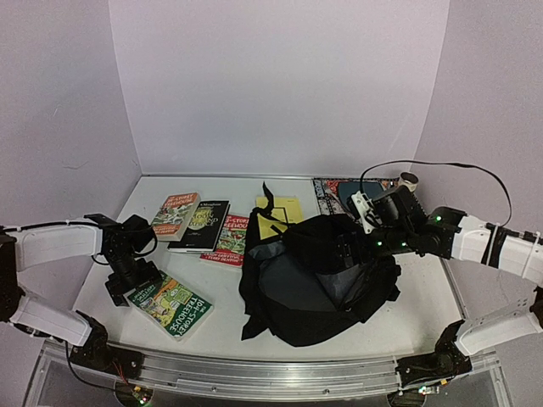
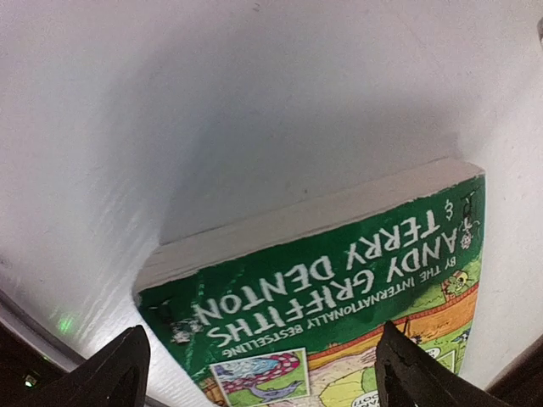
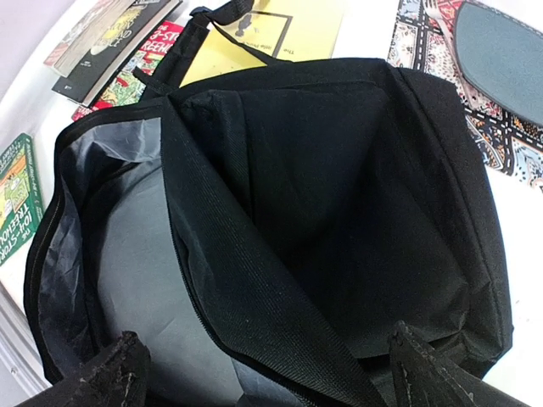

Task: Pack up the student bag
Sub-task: Move the book to the center of the board, then pick up the book at the center of the board.

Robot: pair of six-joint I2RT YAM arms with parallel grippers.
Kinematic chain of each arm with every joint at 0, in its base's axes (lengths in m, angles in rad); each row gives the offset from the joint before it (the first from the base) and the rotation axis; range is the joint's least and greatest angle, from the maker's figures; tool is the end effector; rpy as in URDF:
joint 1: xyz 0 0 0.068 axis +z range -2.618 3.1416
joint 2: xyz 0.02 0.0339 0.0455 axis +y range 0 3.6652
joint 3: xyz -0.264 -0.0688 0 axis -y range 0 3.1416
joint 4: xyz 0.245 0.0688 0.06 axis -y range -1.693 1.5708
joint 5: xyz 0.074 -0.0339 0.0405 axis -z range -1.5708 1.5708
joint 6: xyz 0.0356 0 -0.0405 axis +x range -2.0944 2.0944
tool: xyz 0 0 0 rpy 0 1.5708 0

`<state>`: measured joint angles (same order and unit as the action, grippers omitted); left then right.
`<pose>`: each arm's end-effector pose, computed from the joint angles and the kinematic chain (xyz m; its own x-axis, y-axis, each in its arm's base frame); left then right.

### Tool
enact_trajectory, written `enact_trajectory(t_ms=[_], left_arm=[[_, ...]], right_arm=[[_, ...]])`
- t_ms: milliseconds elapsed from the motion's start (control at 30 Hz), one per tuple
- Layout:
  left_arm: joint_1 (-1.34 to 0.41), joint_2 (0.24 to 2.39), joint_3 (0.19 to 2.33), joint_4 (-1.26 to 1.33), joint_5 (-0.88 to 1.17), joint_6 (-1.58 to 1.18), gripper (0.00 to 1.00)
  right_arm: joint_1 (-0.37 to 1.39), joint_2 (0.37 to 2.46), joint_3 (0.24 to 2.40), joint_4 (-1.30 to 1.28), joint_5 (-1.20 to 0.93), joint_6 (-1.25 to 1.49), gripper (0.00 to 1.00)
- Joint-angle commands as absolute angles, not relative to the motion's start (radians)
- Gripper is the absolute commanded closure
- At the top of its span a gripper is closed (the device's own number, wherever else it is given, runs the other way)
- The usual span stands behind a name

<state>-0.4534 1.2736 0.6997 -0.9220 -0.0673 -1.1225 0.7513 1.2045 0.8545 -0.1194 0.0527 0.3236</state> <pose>0.1711 -0.0807 0.1741 -0.7783 -0.6210 -0.0929 -0.6204 0.7833 -0.0384 0.2014 0.1856 0.2828 -0.5193 -0.0505 -0.8531 -0.5086 0.8205 0.2610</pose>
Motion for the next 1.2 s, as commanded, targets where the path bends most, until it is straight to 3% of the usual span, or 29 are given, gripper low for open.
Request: enact_trajectory(t_ms=[0, 133, 367, 800, 1000, 1167], left_arm=[[-0.468, 1.35, 0.714, -0.771, 0.033, -1.075, 0.08], [-0.518, 1.425, 0.796, -0.696, 0.039, -1.005, 0.1], [-0.616, 1.571, 0.979, -0.673, -0.029, -0.902, 0.11], [-0.639, 1.366, 0.747, -0.663, 0.034, -1.084, 0.13], [-0.696, 1.422, 0.743, -0.567, 0.099, -1.065, 0.2], [-0.746, 1.484, 0.752, -0.517, 0.092, -1.089, 0.38]], right_arm=[[0.752, 1.205, 0.892, -0.154, 0.106, 0.305, 0.02], [0.752, 1.208, 0.884, -0.17, 0.174, 0.329, 0.02], [0.752, 1.198, 0.873, -0.175, 0.109, 0.316, 0.02], [0.752, 1.123, 0.919, -0.174, 0.09, 0.257, 0.02], [0.753, 1.184, 0.981, -0.116, -0.072, 0.271, 0.03], [0.827, 1.264, 0.988, -0.021, -0.135, 0.322, 0.06]])
